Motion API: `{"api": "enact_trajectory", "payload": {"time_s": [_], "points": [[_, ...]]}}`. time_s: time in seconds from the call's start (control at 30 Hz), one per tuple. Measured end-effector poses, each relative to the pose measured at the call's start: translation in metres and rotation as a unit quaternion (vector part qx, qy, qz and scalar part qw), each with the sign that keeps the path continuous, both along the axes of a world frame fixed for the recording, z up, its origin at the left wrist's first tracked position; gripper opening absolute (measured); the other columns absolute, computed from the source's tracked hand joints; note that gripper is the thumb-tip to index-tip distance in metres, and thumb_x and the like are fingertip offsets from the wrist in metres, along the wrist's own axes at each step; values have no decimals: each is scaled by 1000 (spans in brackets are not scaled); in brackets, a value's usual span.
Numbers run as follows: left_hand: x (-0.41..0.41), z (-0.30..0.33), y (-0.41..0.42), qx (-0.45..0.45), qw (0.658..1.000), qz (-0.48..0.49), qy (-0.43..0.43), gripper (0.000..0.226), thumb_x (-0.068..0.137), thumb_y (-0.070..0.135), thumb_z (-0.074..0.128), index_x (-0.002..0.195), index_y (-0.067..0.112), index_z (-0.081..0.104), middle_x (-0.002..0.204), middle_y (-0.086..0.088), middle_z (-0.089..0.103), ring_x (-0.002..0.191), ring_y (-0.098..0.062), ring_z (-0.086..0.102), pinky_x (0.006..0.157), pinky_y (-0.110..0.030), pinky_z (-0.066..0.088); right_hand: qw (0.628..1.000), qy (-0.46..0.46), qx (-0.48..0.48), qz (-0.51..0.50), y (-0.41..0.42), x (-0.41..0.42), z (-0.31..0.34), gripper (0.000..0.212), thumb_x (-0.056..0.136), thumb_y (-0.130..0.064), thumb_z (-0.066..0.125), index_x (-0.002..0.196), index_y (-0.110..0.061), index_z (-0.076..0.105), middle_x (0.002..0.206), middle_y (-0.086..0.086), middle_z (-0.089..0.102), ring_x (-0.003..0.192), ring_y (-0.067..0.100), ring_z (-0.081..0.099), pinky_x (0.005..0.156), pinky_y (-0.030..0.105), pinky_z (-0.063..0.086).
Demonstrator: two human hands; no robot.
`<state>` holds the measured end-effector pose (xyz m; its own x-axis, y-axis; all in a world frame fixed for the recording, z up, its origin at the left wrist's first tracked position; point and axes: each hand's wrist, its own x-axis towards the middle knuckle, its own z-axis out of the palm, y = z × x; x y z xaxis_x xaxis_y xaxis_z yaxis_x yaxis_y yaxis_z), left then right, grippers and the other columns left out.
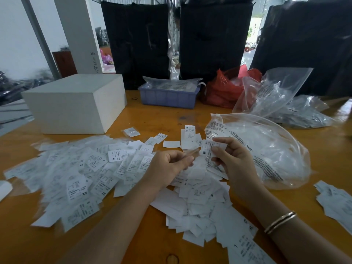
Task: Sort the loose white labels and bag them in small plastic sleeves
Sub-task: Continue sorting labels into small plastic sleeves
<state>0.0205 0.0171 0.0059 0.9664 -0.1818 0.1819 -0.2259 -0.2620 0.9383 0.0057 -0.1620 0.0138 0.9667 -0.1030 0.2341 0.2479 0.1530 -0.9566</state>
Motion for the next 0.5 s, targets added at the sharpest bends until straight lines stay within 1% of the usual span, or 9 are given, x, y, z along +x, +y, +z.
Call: {"api": "enact_trajectory", "payload": {"time_s": [0.1, 0.2, 0.3, 0.37, 0.43, 0.5], "points": [[1, -1, 0, 4, 1000, 3, -1, 10, 84, 31, 68, 75, 30, 70, 76, 15, 72, 71, 2, 64, 67, -19, 44, 998, 1, -63, 21, 2, 1, -3, 17, 85, -4, 64, 91, -19, 67, 72, 0, 69, 62, 11, 62, 59, 19, 53], [1, -1, 1, -21, 1000, 4, 5, 4, 82, 27, 71, 78, 28, 69, 73, 14, 71, 68, 2, 65, 59, -10, 44, 988, -20, -146, 36, 5, 0, -5, 18, 86, -1, 63, 90, -19, 65, 72, -6, 69, 60, 6, 62, 58, 17, 51], [1, -2, 1, -36, 999, 1, 11, 5, 80, 24, 73, 80, 27, 69, 71, 15, 71, 68, 1, 67, 57, -7, 45, 982, -35, -183, 39, 5, 0, -6, 22, 86, -1, 63, 91, -22, 65, 73, -9, 69, 61, 4, 62, 58, 16, 51], [0, -1, 0, -32, 999, -1, 9, 5, 82, 29, 70, 79, 27, 69, 73, 15, 71, 69, 0, 67, 56, -7, 45, 984, -35, -172, 37, 6, 0, -6, 22, 86, -2, 62, 93, -23, 65, 73, -8, 69, 62, 5, 62, 59, 16, 51], [0, 0, 1, -42, 999, -3, 2, 10, 86, 32, 65, 78, 25, 69, 75, 14, 72, 68, 1, 65, 56, -7, 44, 993, -25, -116, 9, 4, 0, -6, 21, 87, -3, 62, 94, -23, 66, 71, -5, 69, 61, 6, 61, 57, 17, 51], [0, 1, 1, -58, 998, -7, -1, 12, 87, 29, 63, 79, 25, 70, 76, 13, 72, 67, 1, 64, 57, -8, 45, 998, -23, -50, -31, 0, 1, -3, 20, 87, -5, 62, 94, -23, 67, 68, -3, 67, 59, 8, 60, 56, 17, 51]]}}
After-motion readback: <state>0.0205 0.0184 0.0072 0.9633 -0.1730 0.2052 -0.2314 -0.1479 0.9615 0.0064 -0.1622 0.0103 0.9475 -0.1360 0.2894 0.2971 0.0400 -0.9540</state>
